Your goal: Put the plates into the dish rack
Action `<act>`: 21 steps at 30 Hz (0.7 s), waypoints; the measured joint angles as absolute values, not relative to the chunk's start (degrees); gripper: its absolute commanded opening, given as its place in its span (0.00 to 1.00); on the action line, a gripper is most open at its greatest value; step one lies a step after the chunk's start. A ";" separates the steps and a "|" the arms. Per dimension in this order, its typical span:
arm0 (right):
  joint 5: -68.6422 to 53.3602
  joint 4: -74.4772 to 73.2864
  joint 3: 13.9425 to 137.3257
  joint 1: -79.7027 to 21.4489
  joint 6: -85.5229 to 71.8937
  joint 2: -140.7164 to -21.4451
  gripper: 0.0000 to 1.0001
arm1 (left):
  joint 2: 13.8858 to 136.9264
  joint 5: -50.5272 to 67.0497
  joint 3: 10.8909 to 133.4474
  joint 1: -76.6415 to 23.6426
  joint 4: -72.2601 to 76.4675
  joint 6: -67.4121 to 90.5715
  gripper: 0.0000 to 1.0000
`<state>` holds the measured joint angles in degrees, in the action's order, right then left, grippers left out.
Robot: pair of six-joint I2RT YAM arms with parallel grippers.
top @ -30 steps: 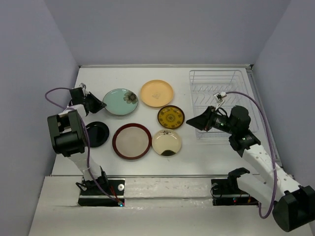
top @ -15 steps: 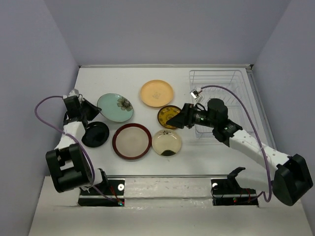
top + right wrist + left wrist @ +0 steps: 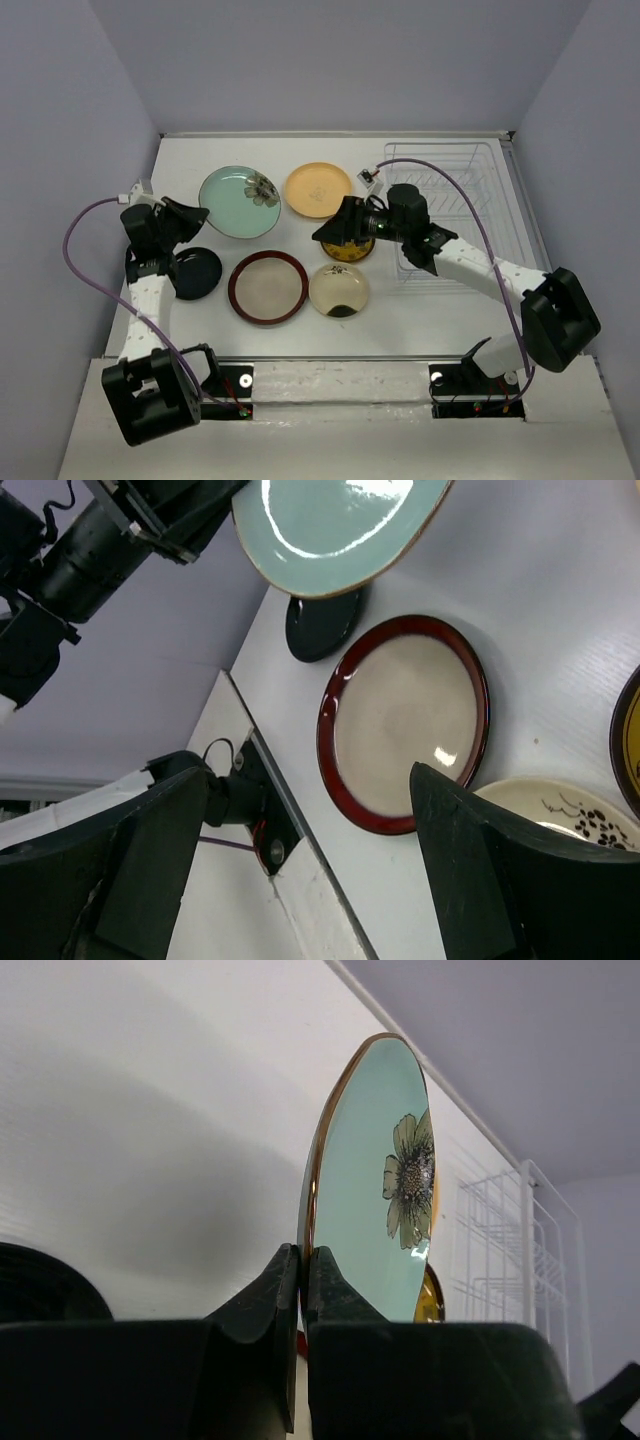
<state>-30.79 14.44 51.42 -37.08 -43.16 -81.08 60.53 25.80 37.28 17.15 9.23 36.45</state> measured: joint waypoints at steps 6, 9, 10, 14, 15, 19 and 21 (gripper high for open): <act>-29.34 14.04 58.57 -37.17 -39.03 -85.10 0.89 | 54.13 32.77 34.81 14.00 12.49 38.59 0.06; -27.46 12.67 60.99 -37.17 -35.79 -86.43 0.89 | 50.65 37.04 33.30 11.31 14.09 39.35 0.06; -27.35 12.12 61.54 -37.10 -35.07 -86.78 0.90 | 50.00 38.37 33.01 10.44 14.48 39.57 0.06; -27.20 10.22 62.54 -36.21 -33.39 -87.46 0.90 | 48.36 42.74 32.16 7.79 15.70 40.38 0.06; -27.14 9.61 62.52 -35.59 -33.15 -87.35 0.90 | 48.18 43.31 32.14 7.51 15.79 40.47 0.06; -27.27 8.75 61.98 -33.63 -32.95 -86.43 0.59 | 47.75 44.82 32.16 4.86 17.78 40.99 0.06; -28.08 8.56 61.95 -33.06 -32.73 -86.02 0.46 | 47.75 45.39 32.14 3.70 18.70 41.34 0.06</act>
